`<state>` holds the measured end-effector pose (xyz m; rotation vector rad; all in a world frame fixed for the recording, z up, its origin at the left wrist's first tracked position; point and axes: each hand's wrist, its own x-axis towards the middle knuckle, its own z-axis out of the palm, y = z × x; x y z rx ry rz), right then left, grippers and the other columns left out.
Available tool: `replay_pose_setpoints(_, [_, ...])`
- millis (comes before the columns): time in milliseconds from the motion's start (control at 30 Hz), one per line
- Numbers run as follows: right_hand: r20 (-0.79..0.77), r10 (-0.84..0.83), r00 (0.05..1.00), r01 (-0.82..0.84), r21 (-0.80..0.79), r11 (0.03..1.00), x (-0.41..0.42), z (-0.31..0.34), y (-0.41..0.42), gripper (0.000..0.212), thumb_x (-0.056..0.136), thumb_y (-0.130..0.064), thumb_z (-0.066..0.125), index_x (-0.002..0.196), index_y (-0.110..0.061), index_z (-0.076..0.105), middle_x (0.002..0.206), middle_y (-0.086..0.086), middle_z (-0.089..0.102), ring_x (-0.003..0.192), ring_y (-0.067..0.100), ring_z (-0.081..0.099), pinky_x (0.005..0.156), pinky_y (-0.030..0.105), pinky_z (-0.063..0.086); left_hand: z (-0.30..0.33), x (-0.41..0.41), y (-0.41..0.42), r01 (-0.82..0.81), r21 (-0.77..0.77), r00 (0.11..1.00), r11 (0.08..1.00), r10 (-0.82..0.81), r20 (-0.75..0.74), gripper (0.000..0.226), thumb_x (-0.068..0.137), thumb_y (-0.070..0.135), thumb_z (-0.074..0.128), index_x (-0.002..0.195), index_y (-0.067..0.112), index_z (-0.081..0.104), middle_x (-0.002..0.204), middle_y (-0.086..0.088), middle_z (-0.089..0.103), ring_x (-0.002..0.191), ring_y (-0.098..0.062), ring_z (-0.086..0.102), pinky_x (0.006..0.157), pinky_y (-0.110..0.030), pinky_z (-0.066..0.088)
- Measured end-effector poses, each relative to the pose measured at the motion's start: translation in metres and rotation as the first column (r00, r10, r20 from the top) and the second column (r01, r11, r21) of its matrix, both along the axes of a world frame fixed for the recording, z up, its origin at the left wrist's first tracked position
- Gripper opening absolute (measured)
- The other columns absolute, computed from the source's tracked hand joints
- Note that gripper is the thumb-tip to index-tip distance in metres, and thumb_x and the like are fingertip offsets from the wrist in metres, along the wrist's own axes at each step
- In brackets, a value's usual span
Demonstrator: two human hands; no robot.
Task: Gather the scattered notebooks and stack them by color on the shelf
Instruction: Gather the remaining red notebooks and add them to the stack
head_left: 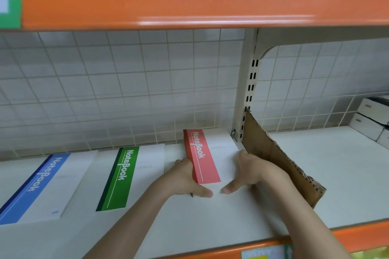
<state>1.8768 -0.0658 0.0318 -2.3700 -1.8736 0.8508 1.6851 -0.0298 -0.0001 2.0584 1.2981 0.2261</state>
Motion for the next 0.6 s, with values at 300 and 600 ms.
replay_pose_setpoints(300, [-0.071,0.003,0.997,0.020,0.324,0.946,-0.020,0.017,-0.005,0.084,0.083,-0.065,0.052,0.146,-0.015,0.028,0.146,0.012,0.034,0.132,0.028,0.040,0.106,0.038,0.037,0.017,-0.028,-0.004,-0.107,0.179,0.992,0.978,0.118,-0.050,0.070,0.088,0.063,0.045,0.139,0.016,0.033,0.138,-0.004,0.033,0.123,-0.018,0.043,0.093,-0.029,0.038])
replay_pose_setpoints(600, [0.036,0.287,0.957,-0.271,0.460,0.846,-0.117,0.010,0.003,0.051,0.092,-0.037,0.055,0.136,-0.014,0.041,0.132,0.008,0.047,0.121,0.026,0.046,0.096,0.035,0.043,0.011,-0.107,-0.013,-0.051,0.515,0.891,0.855,0.271,-0.363,0.066,0.093,0.062,0.035,0.144,0.020,0.029,0.146,-0.001,0.035,0.131,-0.020,0.036,0.101,-0.034,0.037])
